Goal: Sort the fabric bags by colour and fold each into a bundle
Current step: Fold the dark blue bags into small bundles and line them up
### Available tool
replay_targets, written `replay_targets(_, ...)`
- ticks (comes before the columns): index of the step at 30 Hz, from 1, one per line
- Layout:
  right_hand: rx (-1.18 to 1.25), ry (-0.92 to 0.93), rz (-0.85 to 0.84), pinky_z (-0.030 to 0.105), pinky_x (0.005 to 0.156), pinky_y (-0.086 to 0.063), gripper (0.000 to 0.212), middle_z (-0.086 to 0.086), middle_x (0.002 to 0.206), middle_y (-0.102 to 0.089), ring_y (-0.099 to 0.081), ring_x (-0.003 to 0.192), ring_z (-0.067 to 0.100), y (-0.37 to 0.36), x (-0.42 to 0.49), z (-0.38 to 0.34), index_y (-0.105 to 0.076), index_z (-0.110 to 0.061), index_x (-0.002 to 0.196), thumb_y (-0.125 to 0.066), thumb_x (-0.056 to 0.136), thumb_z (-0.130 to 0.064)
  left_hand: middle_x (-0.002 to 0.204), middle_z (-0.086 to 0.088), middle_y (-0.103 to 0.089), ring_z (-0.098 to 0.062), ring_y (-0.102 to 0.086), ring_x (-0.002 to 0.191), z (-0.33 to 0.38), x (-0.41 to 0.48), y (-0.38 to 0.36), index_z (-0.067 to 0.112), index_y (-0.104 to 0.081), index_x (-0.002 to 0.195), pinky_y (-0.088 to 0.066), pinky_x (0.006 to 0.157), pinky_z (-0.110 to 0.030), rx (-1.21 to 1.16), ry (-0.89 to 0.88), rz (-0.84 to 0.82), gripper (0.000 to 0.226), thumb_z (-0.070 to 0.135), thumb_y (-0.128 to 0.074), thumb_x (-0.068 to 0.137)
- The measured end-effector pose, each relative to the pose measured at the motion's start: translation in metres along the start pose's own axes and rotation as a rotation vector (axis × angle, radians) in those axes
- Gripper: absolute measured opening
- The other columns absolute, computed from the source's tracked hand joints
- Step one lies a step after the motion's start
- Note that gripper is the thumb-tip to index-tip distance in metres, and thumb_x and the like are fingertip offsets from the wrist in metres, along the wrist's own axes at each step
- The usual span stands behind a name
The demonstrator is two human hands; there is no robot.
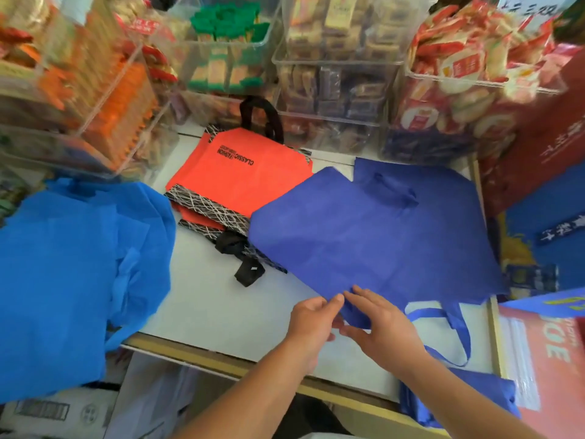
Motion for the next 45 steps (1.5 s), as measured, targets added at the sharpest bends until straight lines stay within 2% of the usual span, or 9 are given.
replay_targets(4, 0.023, 0.066, 0.214, 0.033, 0.085, -0.057, 0.022, -0.011, 0.113, -0.075, -0.071, 0.105, 0.019, 0.014, -0.015, 0.028, -0.075, -0.026, 0.118, -0.07, 0.097, -0.027, 0.076, 0.013, -0.063, -0.004, -0.058, 0.074, 0.008, -0.012, 0.016, 0.023, -0.065, 0.075, -0.051, 0.071, -0.035, 0.468, -0.476, 0.139, 0.04, 0.057, -0.059, 0.093)
replay_targets(6, 0.086, 0.06, 0.189, 0.026, 0.088, -0.051, 0.019, -0.008, 0.108, -0.075, -0.068, 0.101, 0.017, 0.026, -0.02, 0.038, -0.075, -0.02, 0.116, -0.064, 0.101, -0.024, 0.103, 0.016, -0.059, -0.005, -0.054, 0.098, 0.016, -0.011, 0.036, 0.03, -0.064, 0.097, -0.045, 0.085, -0.024, 0.801, -0.871, 0.274, 0.029, 0.056, -0.069, 0.086)
replay_targets(9, 0.211, 0.04, 0.134, 0.023, 0.082, -0.046, 0.016, -0.006, 0.091, -0.071, -0.059, 0.089, 0.011, 0.047, -0.026, 0.053, -0.073, -0.012, 0.106, -0.058, 0.104, -0.019, 0.136, 0.002, -0.056, -0.019, -0.047, 0.125, 0.035, 0.005, 0.06, 0.025, -0.066, 0.125, -0.037, 0.104, -0.036, 1.178, -1.102, 0.24, 0.061, 0.051, -0.081, 0.072)
replay_targets(13, 0.338, -0.04, 0.077, 0.028, 0.065, -0.037, 0.027, -0.012, 0.065, -0.042, -0.037, 0.062, 0.006, 0.075, -0.031, 0.079, -0.054, -0.012, 0.081, -0.051, 0.107, -0.02, 0.097, 0.01, -0.07, -0.021, -0.066, 0.098, 0.058, 0.017, 0.088, 0.025, -0.073, 0.092, -0.051, 0.086, -0.037, 1.19, -0.936, -0.019, 0.012, 0.024, -0.077, 0.081)
replay_targets(21, 0.389, -0.27, 0.314, 0.034, 0.056, -0.033, 0.041, -0.006, 0.058, -0.038, -0.035, 0.054, 0.011, 0.076, -0.026, 0.127, -0.049, -0.014, 0.071, -0.062, 0.1, -0.04, 0.063, 0.013, -0.05, -0.006, -0.045, 0.061, 0.077, 0.016, 0.112, 0.023, -0.057, 0.079, -0.038, 0.062, -0.03, 0.905, -0.605, -0.089, 0.022, 0.025, -0.068, 0.098)
replay_targets(30, 0.319, -0.495, 0.334, 0.042, 0.06, -0.041, 0.03, 0.002, 0.068, -0.055, -0.054, 0.065, 0.025, 0.023, 0.022, 0.149, -0.048, -0.019, 0.076, -0.056, 0.104, -0.027, 0.091, 0.0, -0.061, -0.029, -0.062, 0.091, 0.061, 0.093, 0.088, 0.018, -0.058, 0.093, -0.049, 0.076, -0.04, 1.166, -0.547, 0.198, 0.02, 0.037, -0.059, 0.1)
replay_targets(34, 0.204, -0.55, 0.368, 0.037, 0.078, -0.04, 0.012, 0.005, 0.096, -0.057, -0.052, 0.088, 0.034, 0.004, 0.041, 0.157, -0.066, -0.014, 0.088, -0.065, 0.098, -0.022, 0.137, -0.01, -0.057, -0.035, -0.055, 0.122, 0.053, 0.111, 0.081, 0.012, -0.06, 0.128, -0.052, 0.094, -0.047, 1.346, -0.634, 0.28, 0.046, 0.026, -0.076, 0.087)
replay_targets(38, 0.149, -0.576, 0.419, 0.036, 0.084, -0.035, 0.008, 0.012, 0.106, -0.052, -0.047, 0.095, 0.036, -0.006, 0.048, 0.162, -0.068, -0.01, 0.093, -0.068, 0.096, -0.017, 0.156, -0.012, -0.047, -0.035, -0.046, 0.142, 0.03, 0.11, 0.055, 0.014, -0.058, 0.14, -0.033, 0.116, -0.05, 1.498, -0.963, 0.044, 0.062, 0.047, -0.068, 0.089)
replay_targets(45, 0.276, -0.487, 0.524, 0.034, 0.087, -0.037, 0.006, -0.002, 0.107, -0.053, -0.049, 0.102, 0.03, 0.018, 0.067, 0.16, -0.064, -0.018, 0.106, -0.06, 0.102, -0.022, 0.171, -0.002, -0.015, -0.026, -0.007, 0.159, 0.005, 0.122, 0.038, 0.028, -0.031, 0.161, -0.006, 0.123, -0.052, 1.656, -0.888, -0.074, 0.075, 0.067, -0.039, 0.098)
Point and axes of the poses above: each hand's wrist, its own x-axis towards the middle knuckle, its own y-axis out of the back of the hand, z = x × y, the point moved 2 cm from there along x, towards the middle knuckle
